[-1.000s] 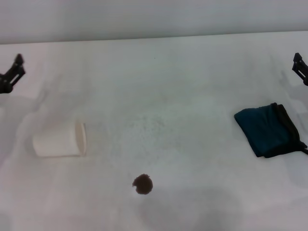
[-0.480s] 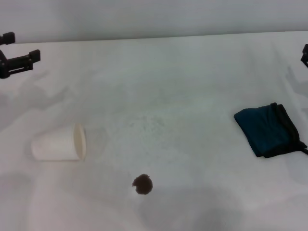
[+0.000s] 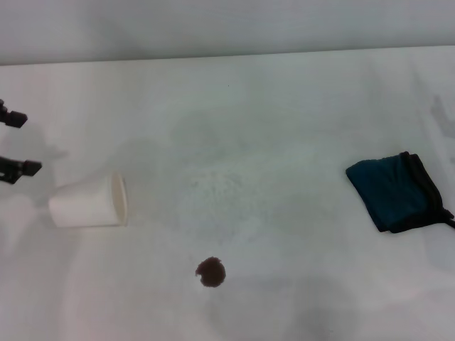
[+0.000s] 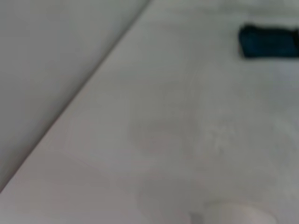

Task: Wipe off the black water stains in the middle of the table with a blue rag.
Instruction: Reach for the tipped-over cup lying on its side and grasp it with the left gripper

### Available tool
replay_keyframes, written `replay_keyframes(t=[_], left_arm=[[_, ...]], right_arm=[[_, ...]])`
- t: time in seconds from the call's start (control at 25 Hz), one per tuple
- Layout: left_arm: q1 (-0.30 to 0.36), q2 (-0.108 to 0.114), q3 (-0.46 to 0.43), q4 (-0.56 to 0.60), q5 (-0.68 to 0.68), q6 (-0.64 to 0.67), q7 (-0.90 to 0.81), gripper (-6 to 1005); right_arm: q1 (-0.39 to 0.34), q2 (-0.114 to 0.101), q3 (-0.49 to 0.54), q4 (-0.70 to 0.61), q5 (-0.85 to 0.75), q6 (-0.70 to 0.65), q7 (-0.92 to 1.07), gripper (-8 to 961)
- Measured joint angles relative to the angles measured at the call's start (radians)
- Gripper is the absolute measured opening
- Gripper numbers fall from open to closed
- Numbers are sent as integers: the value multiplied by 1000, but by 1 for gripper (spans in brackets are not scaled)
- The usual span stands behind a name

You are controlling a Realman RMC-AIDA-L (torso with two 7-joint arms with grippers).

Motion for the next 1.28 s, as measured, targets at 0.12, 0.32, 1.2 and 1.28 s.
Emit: replay_keyframes(t=[0.12,0.32,1.2,1.28], left_arm=[[-38,-37,0,-90,66,13,111,870],[-57,-82,1,-142,116,29,204,867],[47,-104,-2,-21,34,-67,263,854],[54,-104,-1,12,34,-92,259,853]], right_arm=[[-2,0,7,3,0,8,8,875],[-14,1,8,16,1,36,25,876],[-52,1,10,89,-1,94,29,875],[-52,1,10,89,-2,95,30,875]])
